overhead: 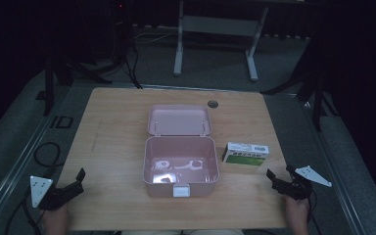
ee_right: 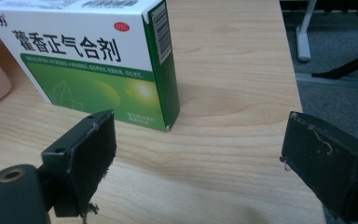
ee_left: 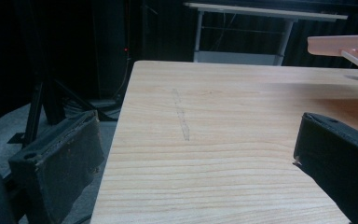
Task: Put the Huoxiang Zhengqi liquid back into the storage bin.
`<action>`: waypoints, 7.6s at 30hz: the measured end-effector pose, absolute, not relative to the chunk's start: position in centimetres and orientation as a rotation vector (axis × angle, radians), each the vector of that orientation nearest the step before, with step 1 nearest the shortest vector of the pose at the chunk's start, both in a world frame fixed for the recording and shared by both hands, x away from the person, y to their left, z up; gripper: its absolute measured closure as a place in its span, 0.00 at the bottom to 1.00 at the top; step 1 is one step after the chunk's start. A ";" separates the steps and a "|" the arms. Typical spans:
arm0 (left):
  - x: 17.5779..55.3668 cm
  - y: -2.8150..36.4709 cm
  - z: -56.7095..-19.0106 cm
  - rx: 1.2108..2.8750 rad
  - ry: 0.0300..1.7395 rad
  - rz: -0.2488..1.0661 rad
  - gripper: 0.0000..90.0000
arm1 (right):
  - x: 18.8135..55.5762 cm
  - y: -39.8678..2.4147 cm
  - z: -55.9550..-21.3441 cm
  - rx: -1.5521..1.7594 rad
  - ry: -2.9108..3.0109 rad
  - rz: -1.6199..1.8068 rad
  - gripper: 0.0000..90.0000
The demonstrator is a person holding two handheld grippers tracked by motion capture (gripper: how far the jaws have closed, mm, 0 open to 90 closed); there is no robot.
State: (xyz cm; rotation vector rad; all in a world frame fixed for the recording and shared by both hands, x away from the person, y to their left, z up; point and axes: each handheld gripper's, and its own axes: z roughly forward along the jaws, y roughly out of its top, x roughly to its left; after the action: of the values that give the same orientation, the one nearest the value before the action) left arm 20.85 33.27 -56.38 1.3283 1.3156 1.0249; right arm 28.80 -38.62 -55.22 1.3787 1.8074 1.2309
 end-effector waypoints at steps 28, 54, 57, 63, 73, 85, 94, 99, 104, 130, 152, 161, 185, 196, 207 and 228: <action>20.9 33.5 -56.4 1.319 1.298 0.988 0.01 | 30.4 -39.6 -54.9 1.186 2.401 1.370 0.11; 20.9 33.4 -56.4 1.331 1.291 0.988 0.01 | 30.7 -34.2 -51.7 0.646 2.975 0.560 0.14; 20.9 33.4 -56.4 1.331 1.293 0.988 0.01 | 30.7 -33.8 -51.4 0.615 2.999 0.488 0.14; 20.9 33.4 -56.4 1.330 1.284 0.980 0.01 | 31.1 -32.7 -50.5 0.554 3.035 0.315 0.14; 20.9 33.4 -56.4 1.332 1.282 0.978 0.01 | 31.4 -30.7 -49.7 0.436 3.073 0.033 0.13; 20.9 33.4 -56.4 1.333 1.283 0.977 0.01 | 31.5 -29.5 -49.3 0.395 3.095 0.056 0.14; 20.9 33.4 -56.4 1.334 1.283 0.976 0.01 | 31.4 -28.5 -49.0 0.358 3.156 0.078 0.14; 20.9 33.4 -56.4 1.333 1.283 0.974 0.01 | 31.4 -27.3 -48.6 0.270 3.162 0.072 0.14; 20.9 33.5 -56.4 1.332 1.284 0.972 0.01 | 31.5 -26.5 -48.3 0.232 3.171 0.029 0.15; 20.9 33.5 -56.4 1.336 1.280 0.963 0.01 | 31.3 -22.5 -47.4 0.074 3.168 -0.029 0.15; 20.9 33.4 -56.4 1.336 1.279 0.963 0.01 | 34.5 -22.9 -43.7 0.096 3.100 0.038 0.17; 20.9 33.5 -56.4 1.332 1.278 0.958 0.01 | 36.5 -23.5 -42.3 0.099 3.079 0.032 0.23; 20.9 33.5 -56.4 1.335 1.273 0.958 0.01 | 41.6 -23.8 -42.3 0.124 3.052 -0.023 0.34; 20.9 33.5 -56.4 1.337 1.271 0.957 0.01 | 43.0 -23.4 -43.0 0.141 3.051 -0.015 0.35; 20.9 33.5 -56.4 1.335 1.270 0.957 0.01 | 43.7 -23.6 -45.1 0.181 3.084 -0.067 0.37; 20.8 33.5 -56.4 1.334 1.269 0.958 0.01 | 43.9 -23.4 -46.4 0.132 3.112 -0.131 0.69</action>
State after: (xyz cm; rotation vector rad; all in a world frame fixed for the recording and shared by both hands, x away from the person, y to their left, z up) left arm 20.84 33.48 -56.41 1.3338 1.2686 0.9582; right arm 43.94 -23.40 -46.37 0.1324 3.1123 -0.1311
